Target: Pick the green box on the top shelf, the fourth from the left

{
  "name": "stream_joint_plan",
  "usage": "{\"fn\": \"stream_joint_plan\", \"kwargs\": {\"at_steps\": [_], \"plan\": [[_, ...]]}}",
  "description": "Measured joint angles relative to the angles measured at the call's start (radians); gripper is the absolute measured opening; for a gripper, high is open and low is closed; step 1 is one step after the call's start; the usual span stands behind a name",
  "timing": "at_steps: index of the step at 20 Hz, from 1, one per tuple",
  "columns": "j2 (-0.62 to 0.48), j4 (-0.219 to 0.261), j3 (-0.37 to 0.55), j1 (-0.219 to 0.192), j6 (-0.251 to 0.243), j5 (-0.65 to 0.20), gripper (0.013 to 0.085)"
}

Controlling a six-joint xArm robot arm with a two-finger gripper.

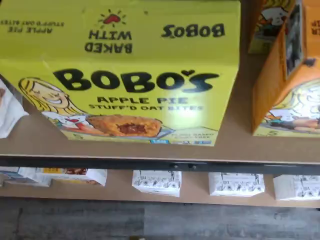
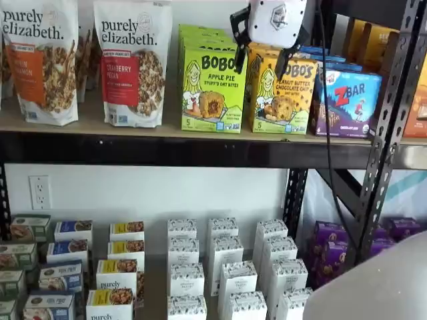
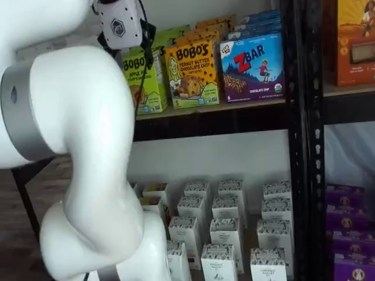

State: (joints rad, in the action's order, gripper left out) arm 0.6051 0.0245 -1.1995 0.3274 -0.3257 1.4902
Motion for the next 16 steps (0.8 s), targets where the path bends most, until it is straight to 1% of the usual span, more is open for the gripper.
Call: {"fn": "stream_joint_plan", "kwargs": {"at_steps": [5, 16], "plan": [[-0.039, -0.023, -0.036, -0.008, 0.009, 0.004, 0.0850], [-0.102, -0.015, -0.094, 0.009, -0.009, 0.013, 0.0850]]}}
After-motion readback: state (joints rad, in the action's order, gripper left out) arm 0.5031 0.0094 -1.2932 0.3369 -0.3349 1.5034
